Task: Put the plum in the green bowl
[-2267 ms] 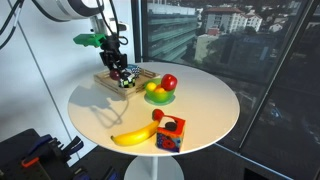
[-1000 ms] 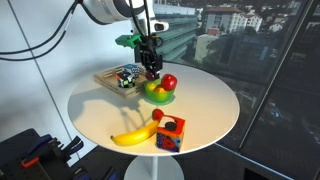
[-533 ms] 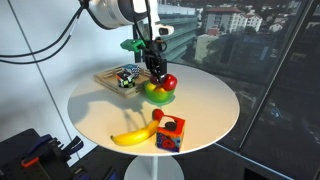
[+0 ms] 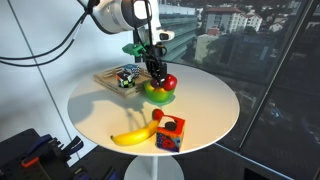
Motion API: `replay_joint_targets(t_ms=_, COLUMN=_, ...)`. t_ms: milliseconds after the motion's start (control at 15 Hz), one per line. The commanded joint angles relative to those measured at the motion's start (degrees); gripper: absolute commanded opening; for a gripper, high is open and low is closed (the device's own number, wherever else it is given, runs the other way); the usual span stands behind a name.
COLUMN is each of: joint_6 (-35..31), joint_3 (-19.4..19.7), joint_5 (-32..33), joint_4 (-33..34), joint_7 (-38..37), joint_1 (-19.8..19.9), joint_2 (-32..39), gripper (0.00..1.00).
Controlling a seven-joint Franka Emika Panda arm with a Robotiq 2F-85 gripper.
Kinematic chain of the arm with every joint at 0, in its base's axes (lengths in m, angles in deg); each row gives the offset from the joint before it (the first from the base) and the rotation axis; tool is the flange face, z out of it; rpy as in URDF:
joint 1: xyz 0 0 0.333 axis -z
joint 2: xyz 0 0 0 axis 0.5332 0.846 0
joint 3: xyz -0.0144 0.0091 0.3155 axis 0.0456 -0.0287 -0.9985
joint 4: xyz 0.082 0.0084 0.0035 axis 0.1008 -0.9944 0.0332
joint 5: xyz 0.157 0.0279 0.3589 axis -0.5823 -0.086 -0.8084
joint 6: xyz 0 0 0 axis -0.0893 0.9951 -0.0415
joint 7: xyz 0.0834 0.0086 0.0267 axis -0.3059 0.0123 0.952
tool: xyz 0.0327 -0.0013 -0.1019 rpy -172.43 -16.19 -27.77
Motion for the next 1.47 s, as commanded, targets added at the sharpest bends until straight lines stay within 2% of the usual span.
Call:
replay_joint_targets(t_ms=0, joint_6=0.66, joint_3=0.46, joint_5=0.96, joint_4=2.80, joint_7=-1.90, joint_1=-1.14, joint_2=2.30, gripper=0.35)
replay_joint_targets(t_ms=467, joint_6=0.76, joint_3=0.57, joint_5=0.48, joint_4=4.68, joint_7=-1.32, joint_1=-2.12, joint_2=4.38, gripper=0.35)
replay_joint_targets(t_ms=533, joint_6=0.78, joint_3=0.58, joint_5=0.39, joint_4=4.76, joint_7=-1.19, joint_1=-2.13, joint_2=4.40, gripper=0.56)
replay_joint_targets(t_ms=600, joint_6=0.80, joint_3=0.58, joint_5=0.32, joint_4=4.82, joint_7=-1.06, joint_1=-2.11, joint_2=4.33, gripper=0.85)
replay_joint_targets(t_ms=667, joint_6=0.81, joint_3=0.59, joint_5=0.31, joint_4=4.84, joint_7=-0.98, joint_1=-2.11, joint_2=4.28, gripper=0.87)
replay_joint_targets(t_ms=800, joint_6=0.84, joint_3=0.50, joint_5=0.14, joint_4=4.72, joint_7=-0.57, joint_1=-2.02, joint_2=3.93, gripper=0.99)
replay_joint_targets(t_ms=1000, joint_6=1.45, joint_3=-0.27, joint_5=-1.51, joint_4=4.51, joint_7=1.67, joint_1=-1.46, joint_2=3.22, gripper=1.00)
replay_joint_targets(t_ms=1400, joint_6=4.74, joint_3=-3.15, joint_5=-9.19, joint_4=3.82, joint_7=13.02, joint_1=-0.11, joint_2=1.36, gripper=1.00)
